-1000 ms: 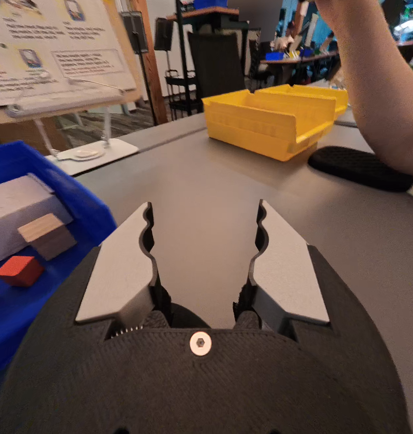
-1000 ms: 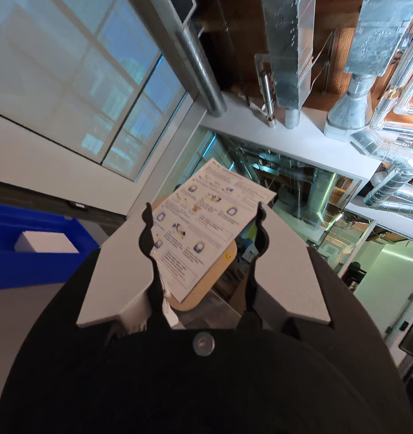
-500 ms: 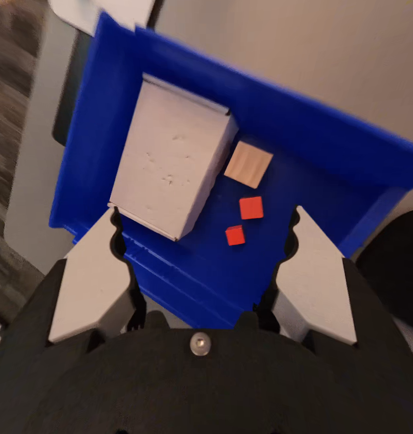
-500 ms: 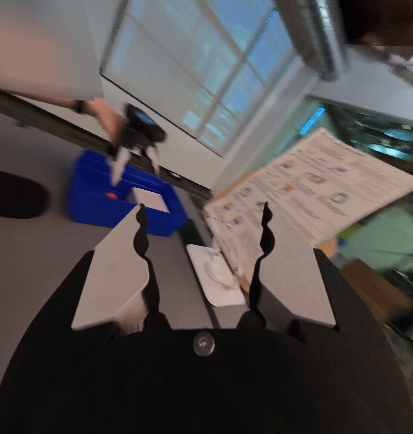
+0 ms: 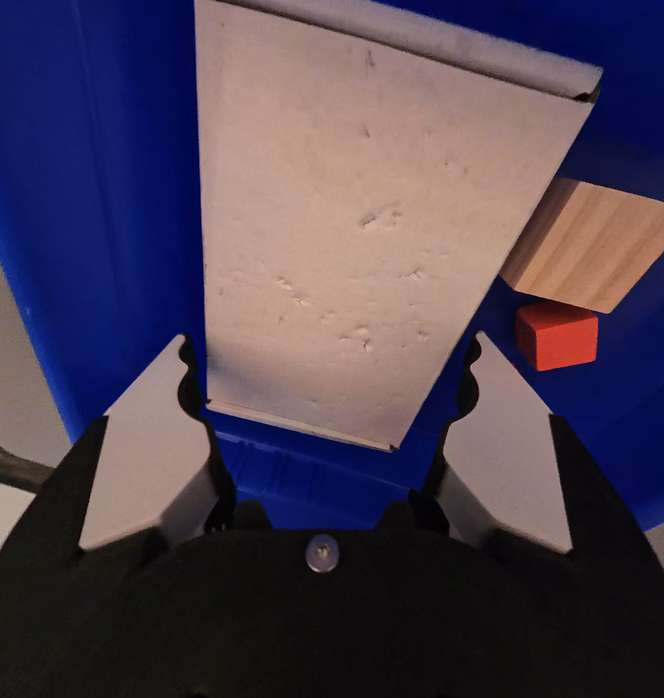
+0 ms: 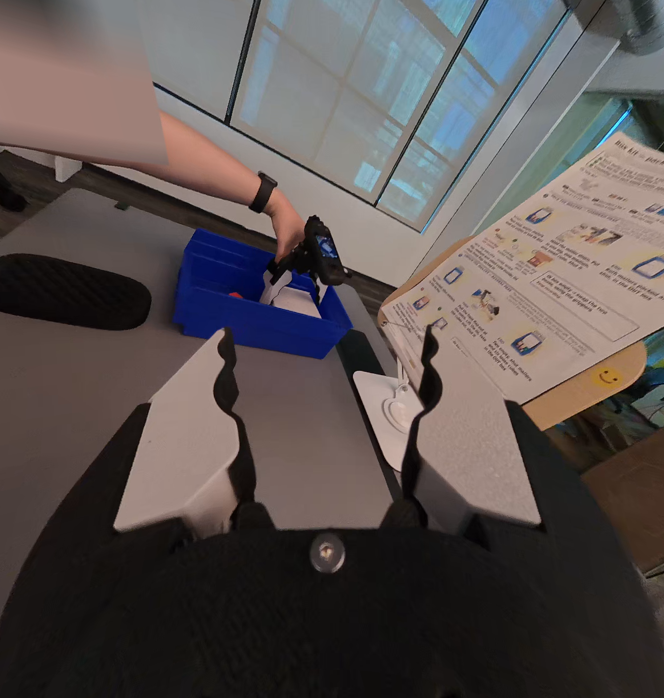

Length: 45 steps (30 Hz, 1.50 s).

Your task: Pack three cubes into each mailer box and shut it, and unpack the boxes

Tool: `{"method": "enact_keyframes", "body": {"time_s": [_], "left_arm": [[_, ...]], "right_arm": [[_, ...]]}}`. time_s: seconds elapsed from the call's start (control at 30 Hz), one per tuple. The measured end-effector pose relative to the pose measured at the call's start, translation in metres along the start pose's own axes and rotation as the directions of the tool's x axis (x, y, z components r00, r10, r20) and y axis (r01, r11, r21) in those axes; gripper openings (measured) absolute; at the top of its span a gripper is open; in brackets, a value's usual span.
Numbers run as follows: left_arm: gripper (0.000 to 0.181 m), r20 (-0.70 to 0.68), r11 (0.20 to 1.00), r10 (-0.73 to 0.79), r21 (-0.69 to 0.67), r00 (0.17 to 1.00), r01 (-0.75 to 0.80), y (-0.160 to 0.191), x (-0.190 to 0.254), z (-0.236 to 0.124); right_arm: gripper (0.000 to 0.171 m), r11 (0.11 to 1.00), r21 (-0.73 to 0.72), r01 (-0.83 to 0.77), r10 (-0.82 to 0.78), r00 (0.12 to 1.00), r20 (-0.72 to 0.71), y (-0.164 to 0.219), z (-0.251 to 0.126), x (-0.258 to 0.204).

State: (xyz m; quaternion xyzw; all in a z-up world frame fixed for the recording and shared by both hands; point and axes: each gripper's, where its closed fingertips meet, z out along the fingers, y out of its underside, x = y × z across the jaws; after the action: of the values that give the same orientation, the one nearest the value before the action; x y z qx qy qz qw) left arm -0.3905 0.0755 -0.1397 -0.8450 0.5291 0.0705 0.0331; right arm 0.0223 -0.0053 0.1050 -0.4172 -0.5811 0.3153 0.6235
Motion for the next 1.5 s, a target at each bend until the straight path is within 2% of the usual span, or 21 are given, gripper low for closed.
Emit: {"method": "enact_keyframes", "body": {"time_s": [0.13, 0.4, 0.6, 0.93, 1.17, 1.3, 1.4, 1.5], "left_arm": [[0.131, -0.015, 0.999, 0.032, -0.017, 0.999, -0.032, 0.003, -0.001, 0.008], [0.131, 0.005, 0.999, 0.022, 0.04, 1.0, -0.022, 0.002, -0.004, 0.008], [0.13, -0.004, 0.998, -0.046, -0.036, 0.999, 0.046, 0.017, -0.001, 0.0], [0.128, 0.1, 0.981, -0.014, -0.192, 0.995, 0.033, 0.027, 0.005, -0.054], [0.128, 0.23, 0.971, 0.013, -0.236, 0.973, 0.043, 0.021, 0.007, -0.119], [0.128, 0.283, 0.979, 0.023, -0.201, 0.959, 0.036, -0.001, 0.019, -0.157], [0.128, 0.272, 0.995, 0.022, -0.099, 0.962, 0.005, -0.039, 0.043, -0.176], [0.128, 0.233, 0.999, 0.05, 0.0, 0.971, -0.052, -0.079, 0.072, -0.185]], "right_arm": [[0.099, 0.998, -0.047, -0.035, 0.037, 0.999, 0.039, 0.017, 0.008, -0.003], [0.099, 0.992, -0.116, -0.041, 0.054, 0.992, 0.116, 0.035, 0.027, -0.019], [0.098, 0.993, -0.109, -0.043, 0.058, 0.989, 0.136, 0.034, 0.029, -0.023], [0.098, 0.997, -0.071, -0.019, 0.029, 0.989, 0.144, 0.018, 0.024, -0.027], [0.098, 0.997, -0.067, 0.027, -0.018, 0.99, 0.138, 0.006, 0.016, -0.03], [0.098, 0.986, -0.161, 0.048, -0.024, 0.988, 0.151, 0.02, 0.015, -0.036], [0.098, 0.971, -0.225, 0.076, -0.038, 0.985, 0.167, 0.029, 0.017, -0.043], [0.098, 0.969, -0.23, 0.089, -0.057, 0.988, 0.145, 0.028, 0.022, -0.047]]}}
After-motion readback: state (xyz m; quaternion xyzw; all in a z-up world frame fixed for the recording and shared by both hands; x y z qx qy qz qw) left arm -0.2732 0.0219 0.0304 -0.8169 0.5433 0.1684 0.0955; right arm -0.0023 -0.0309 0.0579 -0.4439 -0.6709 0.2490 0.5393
